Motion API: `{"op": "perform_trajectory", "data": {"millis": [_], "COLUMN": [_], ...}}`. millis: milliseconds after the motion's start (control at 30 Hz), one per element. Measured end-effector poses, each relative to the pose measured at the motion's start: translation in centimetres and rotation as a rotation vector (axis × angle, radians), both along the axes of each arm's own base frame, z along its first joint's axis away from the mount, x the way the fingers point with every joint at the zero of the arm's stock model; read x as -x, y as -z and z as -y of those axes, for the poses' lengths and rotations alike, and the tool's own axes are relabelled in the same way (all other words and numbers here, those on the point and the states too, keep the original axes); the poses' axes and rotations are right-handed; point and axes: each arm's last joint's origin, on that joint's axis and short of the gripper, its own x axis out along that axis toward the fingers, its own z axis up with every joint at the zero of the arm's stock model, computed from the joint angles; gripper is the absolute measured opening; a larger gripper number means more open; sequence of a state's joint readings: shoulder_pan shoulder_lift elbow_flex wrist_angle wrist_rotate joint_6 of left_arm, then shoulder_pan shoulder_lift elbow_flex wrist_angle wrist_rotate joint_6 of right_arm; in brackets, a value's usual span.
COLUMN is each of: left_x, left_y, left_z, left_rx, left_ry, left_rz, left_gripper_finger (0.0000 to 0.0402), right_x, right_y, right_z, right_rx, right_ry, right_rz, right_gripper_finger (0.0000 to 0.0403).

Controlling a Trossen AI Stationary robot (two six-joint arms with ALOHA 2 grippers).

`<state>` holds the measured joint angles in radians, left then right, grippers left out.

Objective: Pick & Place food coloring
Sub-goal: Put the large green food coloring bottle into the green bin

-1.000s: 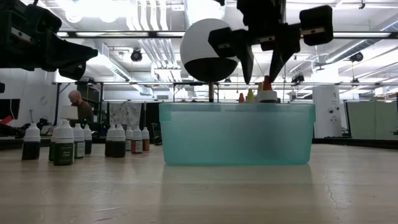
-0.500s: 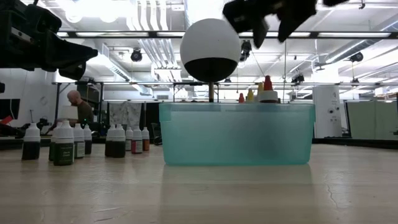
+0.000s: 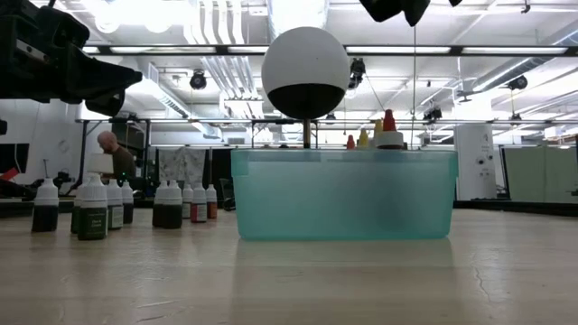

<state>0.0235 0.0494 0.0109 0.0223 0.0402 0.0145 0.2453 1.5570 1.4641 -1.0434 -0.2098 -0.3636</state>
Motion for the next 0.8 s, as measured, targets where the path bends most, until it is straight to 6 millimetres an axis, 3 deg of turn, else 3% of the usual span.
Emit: {"op": "perform_trajectory", "data": {"millis": [433, 800], "left_x": [0.0, 0.0], "left_y": [0.0, 0.0], "left_z": [0.0, 0.0], "left_rx": [0.0, 0.0], "left_ry": [0.0, 0.0], "left_rz": [0.0, 0.0], "left_gripper_finger": [0.0, 0.0], "right_x": [0.4, 1.0], "right_y": [0.0, -0.1], "right_z": [-1.3, -3.0], "right_rx": [-0.023, -0.034], "right_ry": [0.015, -0.01], "right_rz": [-0.02, -0.029], "right_gripper_finger": [0.0141, 0.0034]}}
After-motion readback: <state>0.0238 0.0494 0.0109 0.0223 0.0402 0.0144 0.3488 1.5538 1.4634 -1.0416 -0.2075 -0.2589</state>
